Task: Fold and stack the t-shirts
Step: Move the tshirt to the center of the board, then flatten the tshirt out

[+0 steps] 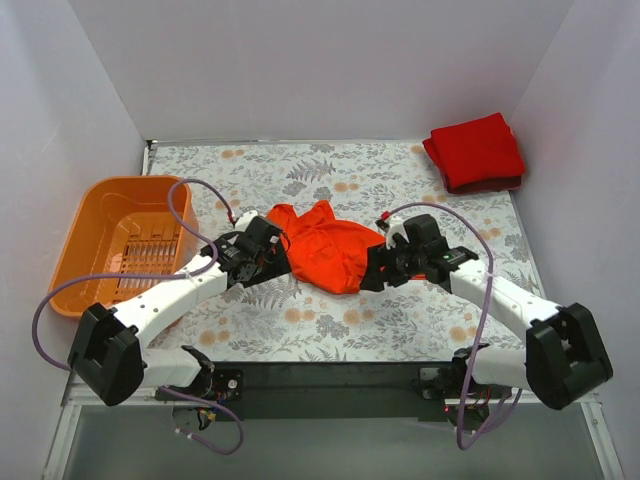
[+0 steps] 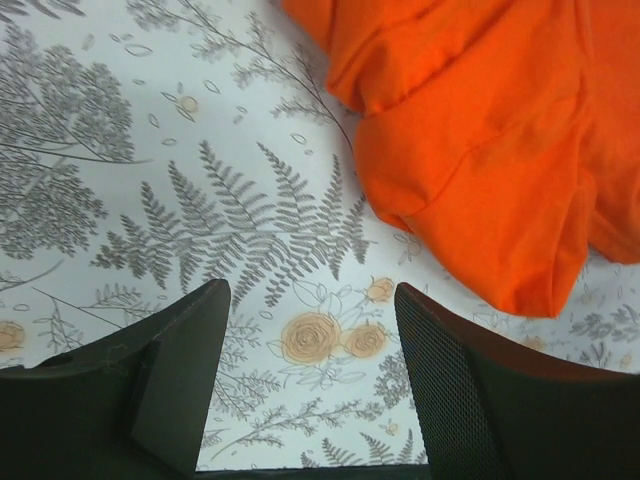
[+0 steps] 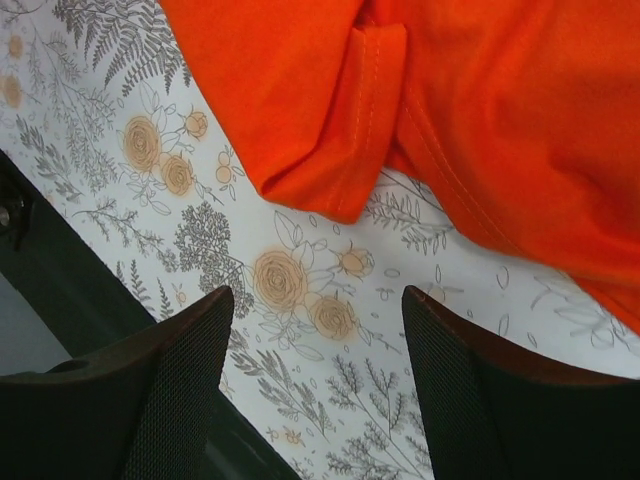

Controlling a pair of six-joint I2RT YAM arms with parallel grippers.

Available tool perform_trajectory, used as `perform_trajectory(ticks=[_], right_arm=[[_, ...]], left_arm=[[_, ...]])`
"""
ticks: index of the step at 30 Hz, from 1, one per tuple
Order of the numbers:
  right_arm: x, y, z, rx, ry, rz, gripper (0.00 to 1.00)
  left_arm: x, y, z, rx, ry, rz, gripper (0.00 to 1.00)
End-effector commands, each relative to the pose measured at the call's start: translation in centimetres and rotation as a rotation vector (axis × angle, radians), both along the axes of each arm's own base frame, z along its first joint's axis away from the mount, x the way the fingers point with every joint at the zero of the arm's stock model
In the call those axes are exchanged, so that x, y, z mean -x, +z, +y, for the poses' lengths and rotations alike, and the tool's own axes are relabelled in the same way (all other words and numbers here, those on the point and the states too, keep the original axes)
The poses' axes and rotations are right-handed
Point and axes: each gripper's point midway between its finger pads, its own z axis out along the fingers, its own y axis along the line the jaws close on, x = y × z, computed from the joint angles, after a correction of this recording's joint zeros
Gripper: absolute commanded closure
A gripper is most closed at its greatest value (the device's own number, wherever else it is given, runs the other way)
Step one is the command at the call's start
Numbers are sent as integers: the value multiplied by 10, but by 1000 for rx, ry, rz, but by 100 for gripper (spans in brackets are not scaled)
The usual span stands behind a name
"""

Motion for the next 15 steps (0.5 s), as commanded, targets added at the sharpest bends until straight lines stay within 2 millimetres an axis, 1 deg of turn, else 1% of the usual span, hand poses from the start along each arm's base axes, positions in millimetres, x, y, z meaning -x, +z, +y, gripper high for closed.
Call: perform_trajectory(ticks=[1,2,3,4,5,6,7,8,10,11,12,13,14,15], right_arm=[[-40,35,35,-81,52,-156,26],[-48,29,40,-73,58,-154,28],[-52,28,44,-72,75,-160,28],[-62,37,51,-85,86,-183,29],[-68,28,57,-80,97,-170,30],[-72,28,63,-91,110,-171,31],[-81,33,70,-104,113,-182,33],[-87,24,75,-101,117,-157,38],[-93,21,86,-125,135,-135,39],[-102,17,93,-128,139,-121,43],[-104,13,96,-129,142,-108,43],[-109,11,99,-130,140,-101,43],[-115,4,103,-126,138,-85,45],[-120,3,105,-128,132,-88,46]], left_arm=[[-15,5,28,-65,55,-51,34],[-17,6,31,-63,58,-55,34],[-21,7,33,-55,58,-68,34],[-24,8,38,-55,70,-78,34],[-27,13,41,-60,53,-105,34],[-29,16,43,-66,48,-121,34],[-29,14,47,-81,43,-131,34],[-33,21,49,-88,18,-177,34],[-35,23,57,-119,16,-226,34],[-35,18,61,-139,0,-247,34],[-35,23,64,-137,0,-282,34],[-34,22,68,-145,3,-298,34],[-33,17,70,-145,2,-315,35],[-32,20,72,-142,0,-342,35]])
